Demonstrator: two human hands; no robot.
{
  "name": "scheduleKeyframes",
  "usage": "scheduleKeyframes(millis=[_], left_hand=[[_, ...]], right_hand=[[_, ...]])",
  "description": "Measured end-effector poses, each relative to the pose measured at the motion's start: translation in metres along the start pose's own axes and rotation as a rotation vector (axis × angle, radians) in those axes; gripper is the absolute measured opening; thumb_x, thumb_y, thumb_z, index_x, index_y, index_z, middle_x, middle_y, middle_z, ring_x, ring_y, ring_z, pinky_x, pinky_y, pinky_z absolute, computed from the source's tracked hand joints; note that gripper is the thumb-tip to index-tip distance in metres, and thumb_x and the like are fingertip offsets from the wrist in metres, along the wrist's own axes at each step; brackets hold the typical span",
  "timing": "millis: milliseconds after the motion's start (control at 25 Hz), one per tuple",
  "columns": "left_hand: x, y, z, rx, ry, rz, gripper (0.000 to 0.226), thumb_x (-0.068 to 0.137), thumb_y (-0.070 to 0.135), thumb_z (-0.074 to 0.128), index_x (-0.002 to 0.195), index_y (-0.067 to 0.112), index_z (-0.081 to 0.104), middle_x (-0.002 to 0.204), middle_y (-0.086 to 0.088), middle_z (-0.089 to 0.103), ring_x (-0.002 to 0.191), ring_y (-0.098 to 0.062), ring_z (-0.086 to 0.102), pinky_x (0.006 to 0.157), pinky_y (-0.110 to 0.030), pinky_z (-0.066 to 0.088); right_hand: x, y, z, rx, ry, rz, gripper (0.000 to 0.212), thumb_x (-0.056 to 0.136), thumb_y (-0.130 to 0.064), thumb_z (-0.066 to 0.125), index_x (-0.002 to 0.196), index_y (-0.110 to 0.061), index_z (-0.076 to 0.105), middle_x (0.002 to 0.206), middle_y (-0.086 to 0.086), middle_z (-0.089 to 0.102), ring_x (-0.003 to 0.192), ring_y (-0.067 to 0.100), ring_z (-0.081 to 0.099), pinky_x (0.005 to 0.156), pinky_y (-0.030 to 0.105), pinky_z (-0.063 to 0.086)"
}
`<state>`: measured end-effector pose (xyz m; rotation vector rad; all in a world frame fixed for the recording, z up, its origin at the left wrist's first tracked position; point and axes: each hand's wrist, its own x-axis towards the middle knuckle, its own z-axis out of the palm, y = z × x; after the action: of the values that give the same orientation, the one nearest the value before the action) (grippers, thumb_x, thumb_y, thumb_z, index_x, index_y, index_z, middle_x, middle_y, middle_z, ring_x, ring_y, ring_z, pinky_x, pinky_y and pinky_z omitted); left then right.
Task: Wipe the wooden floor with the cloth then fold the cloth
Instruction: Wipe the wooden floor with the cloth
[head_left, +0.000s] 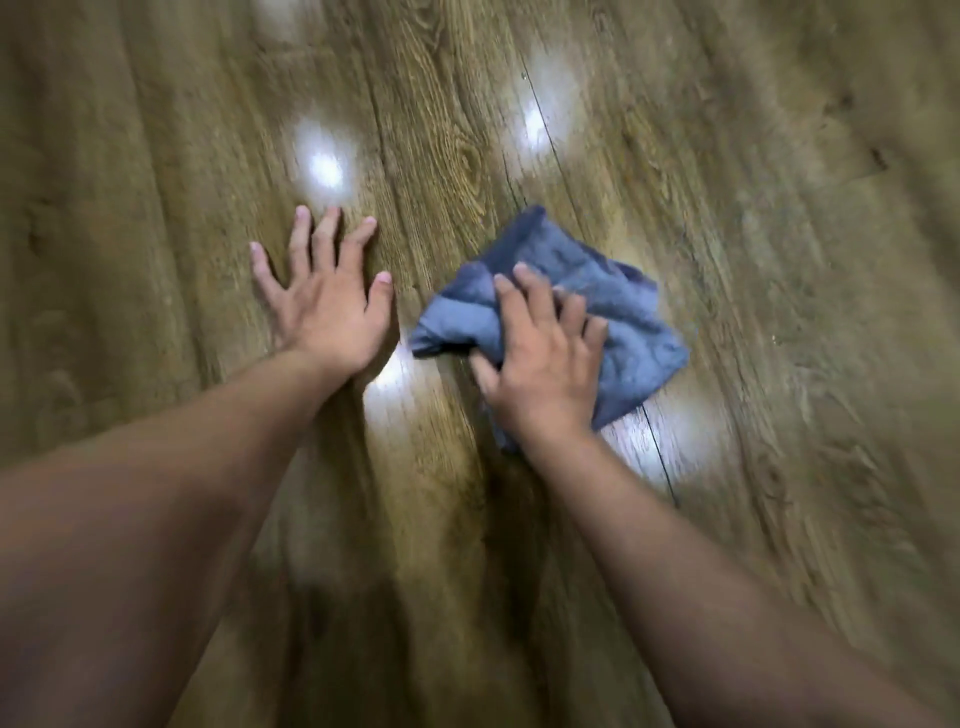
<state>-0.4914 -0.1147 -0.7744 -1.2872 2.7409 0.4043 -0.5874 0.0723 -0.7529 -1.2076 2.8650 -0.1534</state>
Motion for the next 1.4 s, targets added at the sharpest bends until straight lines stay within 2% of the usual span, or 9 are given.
scheduleKeyframes(millis=[280, 440, 640, 760, 960, 1200, 1280, 1360, 1400], left_hand=[[-0.062, 0.019, -0.014, -0.043, -0.403, 0.074, 0.069, 0.097, 0.070, 0.026, 0.156, 0.051, -0.003, 0.166, 0.007, -0.028, 0.149, -0.018, -0.033, 0.103, -0.072, -0.025], [-0.096, 0.020, -0.001, -0.057, -0.542, 0.080, 0.067, 0.098, 0.071, 0.018, 0.154, 0.053, -0.014, 0.157, 0.013, -0.042, 0.143, -0.015, -0.043, 0.109, -0.066, -0.026], [-0.088, 0.019, -0.003, 0.028, -0.643, 0.105, 0.087, 0.085, 0.088, 0.025, 0.132, 0.058, -0.042, 0.124, 0.017, -0.067, 0.125, -0.017, -0.059, 0.102, -0.066, -0.031], [-0.088, 0.020, -0.006, 0.048, -0.655, 0.111, 0.094, 0.084, 0.087, 0.032, 0.133, 0.057, -0.043, 0.119, 0.017, -0.069, 0.124, -0.018, -0.059, 0.103, -0.068, -0.028], [-0.091, 0.025, -0.012, 0.037, -0.664, 0.100, 0.094, 0.086, 0.084, 0.033, 0.142, 0.054, -0.036, 0.126, 0.013, -0.066, 0.132, -0.020, -0.055, 0.104, -0.068, -0.027], [-0.091, 0.028, -0.010, 0.075, -0.647, 0.067, 0.093, 0.087, 0.083, 0.034, 0.149, 0.051, -0.028, 0.144, 0.009, -0.056, 0.140, -0.022, -0.048, 0.106, -0.070, -0.024], [-0.090, 0.037, -0.008, 0.072, -0.462, 0.029, 0.085, 0.089, 0.073, 0.039, 0.158, 0.039, 0.002, 0.167, -0.002, -0.022, 0.152, -0.028, -0.023, 0.108, -0.075, -0.018], [-0.087, 0.063, -0.005, 0.034, -0.219, 0.139, 0.070, 0.087, 0.058, 0.046, 0.147, 0.025, 0.031, 0.163, -0.010, 0.014, 0.152, -0.031, 0.005, 0.111, -0.078, -0.009], [-0.086, 0.082, -0.002, 0.041, -0.172, 0.261, 0.067, 0.087, 0.054, 0.051, 0.145, 0.025, 0.034, 0.162, -0.010, 0.017, 0.152, -0.030, 0.007, 0.112, -0.076, -0.007]], right_hand=[[-0.185, -0.063, -0.006, -0.025, -0.133, -0.067, 0.083, 0.066, -0.060, 0.068, 0.141, -0.028, 0.052, 0.152, -0.003, 0.047, 0.128, 0.029, 0.045, 0.097, 0.043, 0.030], [-0.187, -0.009, -0.009, -0.005, -0.103, -0.214, 0.078, 0.070, -0.059, 0.066, 0.140, -0.026, 0.054, 0.150, -0.001, 0.049, 0.124, 0.031, 0.048, 0.097, 0.045, 0.033], [-0.136, 0.105, -0.017, -0.077, -0.041, 0.116, 0.075, 0.071, -0.056, 0.051, 0.140, -0.025, 0.050, 0.150, 0.000, 0.046, 0.124, 0.033, 0.045, 0.094, 0.050, 0.035], [-0.081, 0.173, -0.022, -0.078, -0.041, 0.374, 0.069, 0.078, -0.054, 0.048, 0.140, -0.024, 0.043, 0.151, 0.003, 0.040, 0.128, 0.039, 0.040, 0.099, 0.057, 0.031], [-0.056, 0.171, -0.023, -0.054, 0.032, 0.579, 0.060, 0.080, -0.046, 0.055, 0.135, -0.022, 0.046, 0.146, 0.006, 0.042, 0.123, 0.041, 0.041, 0.096, 0.054, 0.030], [-0.149, 0.061, -0.018, 0.038, -0.048, 0.334, 0.080, 0.066, -0.046, 0.073, 0.141, -0.027, 0.050, 0.149, 0.001, 0.046, 0.126, 0.032, 0.042, 0.095, 0.048, 0.033], [-0.190, 0.031, -0.017, 0.033, -0.102, 0.225, 0.085, 0.065, -0.053, 0.070, 0.143, -0.029, 0.046, 0.151, 0.000, 0.045, 0.131, 0.030, 0.040, 0.098, 0.047, 0.031], [-0.206, 0.038, -0.018, 0.022, -0.145, 0.078, 0.084, 0.067, -0.060, 0.061, 0.144, -0.030, 0.045, 0.152, 0.000, 0.045, 0.131, 0.027, 0.041, 0.097, 0.044, 0.030], [-0.206, 0.056, -0.018, 0.019, -0.151, 0.024, 0.084, 0.066, -0.061, 0.059, 0.143, -0.030, 0.047, 0.152, -0.001, 0.045, 0.130, 0.027, 0.043, 0.095, 0.045, 0.032]])
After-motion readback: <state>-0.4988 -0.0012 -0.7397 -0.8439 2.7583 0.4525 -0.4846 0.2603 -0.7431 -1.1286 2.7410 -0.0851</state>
